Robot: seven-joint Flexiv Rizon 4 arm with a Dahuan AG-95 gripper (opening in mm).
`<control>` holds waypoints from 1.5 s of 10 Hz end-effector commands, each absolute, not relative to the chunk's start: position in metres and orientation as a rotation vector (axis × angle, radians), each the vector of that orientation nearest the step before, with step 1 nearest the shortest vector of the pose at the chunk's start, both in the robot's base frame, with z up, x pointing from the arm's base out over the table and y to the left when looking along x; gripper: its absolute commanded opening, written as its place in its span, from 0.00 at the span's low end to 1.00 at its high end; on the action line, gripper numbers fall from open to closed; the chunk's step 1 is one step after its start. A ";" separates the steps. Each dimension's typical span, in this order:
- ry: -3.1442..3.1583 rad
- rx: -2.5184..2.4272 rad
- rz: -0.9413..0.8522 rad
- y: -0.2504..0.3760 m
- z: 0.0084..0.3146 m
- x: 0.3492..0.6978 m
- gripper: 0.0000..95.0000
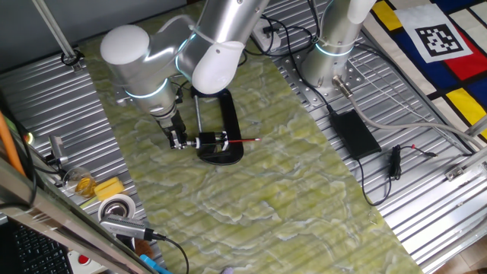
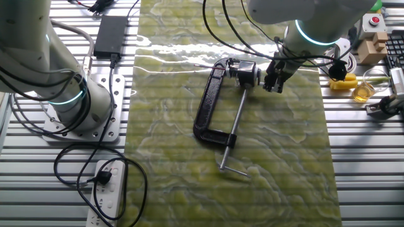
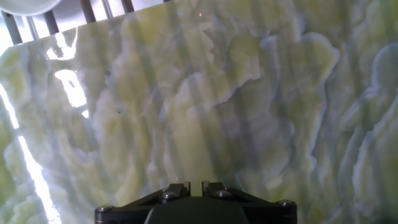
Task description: Sharpen the pencil with a pencil sharpener
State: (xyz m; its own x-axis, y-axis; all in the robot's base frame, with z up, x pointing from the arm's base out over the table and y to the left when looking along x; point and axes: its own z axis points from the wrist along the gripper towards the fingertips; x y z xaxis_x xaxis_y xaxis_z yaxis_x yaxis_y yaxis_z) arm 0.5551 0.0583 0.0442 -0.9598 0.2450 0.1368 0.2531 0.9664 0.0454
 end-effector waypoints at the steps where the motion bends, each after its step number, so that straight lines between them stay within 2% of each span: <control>1: -2.989 -0.381 -0.085 0.065 0.045 0.558 0.00; 15: -3.005 -0.341 -0.075 0.124 0.049 0.559 0.00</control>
State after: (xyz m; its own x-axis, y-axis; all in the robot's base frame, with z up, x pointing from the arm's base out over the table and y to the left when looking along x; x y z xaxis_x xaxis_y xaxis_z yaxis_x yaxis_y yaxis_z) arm 0.5580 0.1230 0.0426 -0.9686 0.2171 0.1212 0.2227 0.9743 0.0343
